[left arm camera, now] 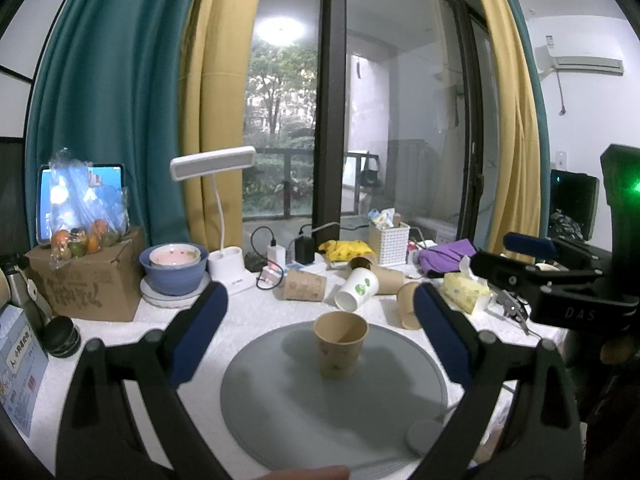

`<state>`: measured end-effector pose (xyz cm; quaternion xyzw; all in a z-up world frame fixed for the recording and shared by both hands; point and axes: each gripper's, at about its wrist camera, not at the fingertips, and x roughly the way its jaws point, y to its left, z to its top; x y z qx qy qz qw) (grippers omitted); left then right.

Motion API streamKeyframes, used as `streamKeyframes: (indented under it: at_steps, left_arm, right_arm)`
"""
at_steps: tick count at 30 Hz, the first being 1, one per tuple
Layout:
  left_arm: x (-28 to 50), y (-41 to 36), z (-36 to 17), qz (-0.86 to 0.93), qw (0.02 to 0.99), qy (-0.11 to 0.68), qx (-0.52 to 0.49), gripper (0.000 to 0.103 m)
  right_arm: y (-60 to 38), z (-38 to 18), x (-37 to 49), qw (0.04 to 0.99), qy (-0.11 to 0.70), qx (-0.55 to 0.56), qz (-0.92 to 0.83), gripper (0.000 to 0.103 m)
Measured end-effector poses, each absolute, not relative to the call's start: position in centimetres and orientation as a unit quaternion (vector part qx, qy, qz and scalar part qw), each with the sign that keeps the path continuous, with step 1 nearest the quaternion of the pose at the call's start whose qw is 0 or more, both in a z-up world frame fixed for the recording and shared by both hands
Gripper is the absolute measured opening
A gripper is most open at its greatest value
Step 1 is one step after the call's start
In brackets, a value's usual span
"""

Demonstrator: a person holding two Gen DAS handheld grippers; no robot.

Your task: Flip cup upright

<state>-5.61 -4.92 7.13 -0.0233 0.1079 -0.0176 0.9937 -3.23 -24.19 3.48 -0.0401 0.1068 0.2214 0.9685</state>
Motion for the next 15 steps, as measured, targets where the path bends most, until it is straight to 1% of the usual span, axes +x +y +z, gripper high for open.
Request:
streamKeyframes:
  at_steps: [9,15]
  left_arm:
    - [-5.6,-4.9,7.1,-0.019,0.994,0.108,-0.026,0.095]
    - [-6.1,-4.5,5.7,-0.021,0.994,0.105,-0.039,0.095]
  right_arm:
    - [-23.9,3.3,-3.4,0.968,0.109,-0.042,0.221,0.081]
    - [-23.3,2.7,-3.3,0.967,0.116,-0.043,0.224,0.081]
